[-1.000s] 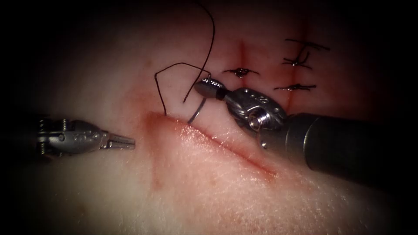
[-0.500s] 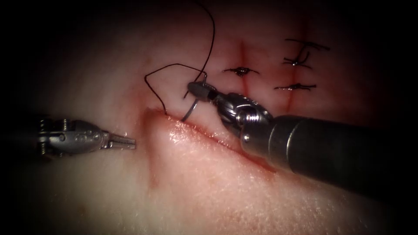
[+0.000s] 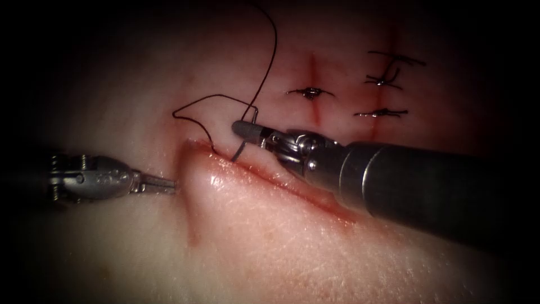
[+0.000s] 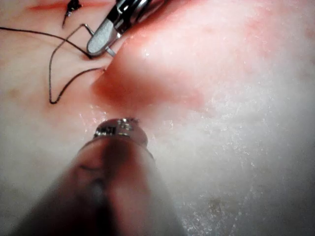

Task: Wound Closure
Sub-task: Using the right end-effector pass the needle through the bottom of the incision.

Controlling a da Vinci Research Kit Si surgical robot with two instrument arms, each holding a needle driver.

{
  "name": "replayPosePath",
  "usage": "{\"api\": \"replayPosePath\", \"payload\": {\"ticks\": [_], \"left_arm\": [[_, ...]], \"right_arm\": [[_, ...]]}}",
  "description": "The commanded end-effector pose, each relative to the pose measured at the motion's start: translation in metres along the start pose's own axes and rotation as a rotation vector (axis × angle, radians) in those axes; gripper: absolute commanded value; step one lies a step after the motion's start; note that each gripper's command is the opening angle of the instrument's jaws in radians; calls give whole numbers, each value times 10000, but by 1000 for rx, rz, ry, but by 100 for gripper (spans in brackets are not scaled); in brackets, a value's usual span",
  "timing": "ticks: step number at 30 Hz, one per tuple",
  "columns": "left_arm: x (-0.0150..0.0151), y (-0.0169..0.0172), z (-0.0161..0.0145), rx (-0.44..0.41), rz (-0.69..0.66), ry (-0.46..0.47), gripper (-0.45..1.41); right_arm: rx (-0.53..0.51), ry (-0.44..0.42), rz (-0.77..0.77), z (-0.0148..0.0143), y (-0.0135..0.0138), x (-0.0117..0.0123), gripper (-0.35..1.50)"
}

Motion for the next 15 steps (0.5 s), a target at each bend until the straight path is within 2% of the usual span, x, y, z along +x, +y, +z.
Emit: {"api": "replayPosePath", "payload": {"ticks": [1,7,15], "left_arm": [[-2,2,8,-2,0,0,-45],[-2,2,7,-2,1,0,-45],[-2,2,7,-2,1,0,-45]], "right_arm": [[10,-5,7,11,-6,-4,-35],[55,-32,60,15,-25,-26,-35],[102,-74,160,11,-40,-32,-35]]}}
